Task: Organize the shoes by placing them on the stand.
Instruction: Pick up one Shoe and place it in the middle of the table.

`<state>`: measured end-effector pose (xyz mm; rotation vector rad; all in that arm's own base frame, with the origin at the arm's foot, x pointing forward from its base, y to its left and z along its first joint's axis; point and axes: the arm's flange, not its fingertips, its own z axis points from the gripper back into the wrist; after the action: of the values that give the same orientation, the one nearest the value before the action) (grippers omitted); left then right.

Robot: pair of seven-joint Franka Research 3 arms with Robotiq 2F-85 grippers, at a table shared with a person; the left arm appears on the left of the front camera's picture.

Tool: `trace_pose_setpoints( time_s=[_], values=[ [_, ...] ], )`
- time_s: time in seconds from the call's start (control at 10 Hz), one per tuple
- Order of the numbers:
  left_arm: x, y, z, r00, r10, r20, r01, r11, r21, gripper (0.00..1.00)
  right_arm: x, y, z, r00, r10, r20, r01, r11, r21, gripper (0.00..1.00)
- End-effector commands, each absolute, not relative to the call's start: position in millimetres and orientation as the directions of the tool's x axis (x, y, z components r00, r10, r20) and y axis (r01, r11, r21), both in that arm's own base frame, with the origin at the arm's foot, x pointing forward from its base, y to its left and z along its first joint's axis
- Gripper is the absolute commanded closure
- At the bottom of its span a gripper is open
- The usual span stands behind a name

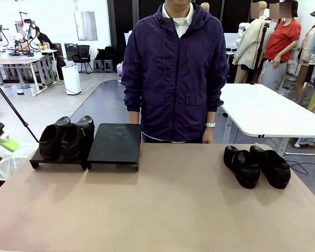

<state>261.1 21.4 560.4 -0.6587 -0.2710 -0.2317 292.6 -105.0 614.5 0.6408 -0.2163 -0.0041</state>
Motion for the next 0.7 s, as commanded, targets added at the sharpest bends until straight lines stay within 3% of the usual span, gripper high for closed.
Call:
trace_pose_setpoints(
  time_s=[0.0, 0.1, 0.2, 0.3, 0.5, 0.6],
  values=[
    [259.6, 25.3, 562.8, 0.941, -0.129, 0.313, 0.293, 0.771, -0.565, 0.00, 292.5, -104.0, 617.0, 0.977, -0.073, 0.199, -0.062, 0.799, 0.598, 0.00],
    [259.6, 25.3, 562.8, 0.941, -0.129, 0.313, 0.293, 0.771, -0.565, 0.00, 292.6, -105.0, 614.5, 0.977, -0.071, 0.199, -0.063, 0.802, 0.593, 0.00],
    [259.6, 25.3, 562.8, 0.941, -0.129, 0.313, 0.293, 0.771, -0.565, 0.00, 334.3, -52.3, 596.9, 0.984, -0.018, 0.175, -0.053, 0.918, 0.392, 0.00],
    [259.6, 25.3, 562.8, 0.941, -0.129, 0.313, 0.293, 0.771, -0.565, 0.00, 366.7, -22.8, 577.4, 0.983, 0.044, 0.180, -0.096, 0.951, 0.293, 0.00],
    [259.6, 25.3, 562.8, 0.941, -0.129, 0.313, 0.293, 0.771, -0.565, 0.00, 431.1, 3.5, 529.3, 0.957, -0.059, 0.284, 0.034, 0.995, 0.094, 0.00],
    [259.6, 25.3, 562.8, 0.941, -0.129, 0.313, 0.293, 0.771, -0.565, 0.00, 449.8, 11.6, 505.0, 0.962, -0.049, 0.267, 0.023, 0.995, 0.101, 0.00]
  ],
)
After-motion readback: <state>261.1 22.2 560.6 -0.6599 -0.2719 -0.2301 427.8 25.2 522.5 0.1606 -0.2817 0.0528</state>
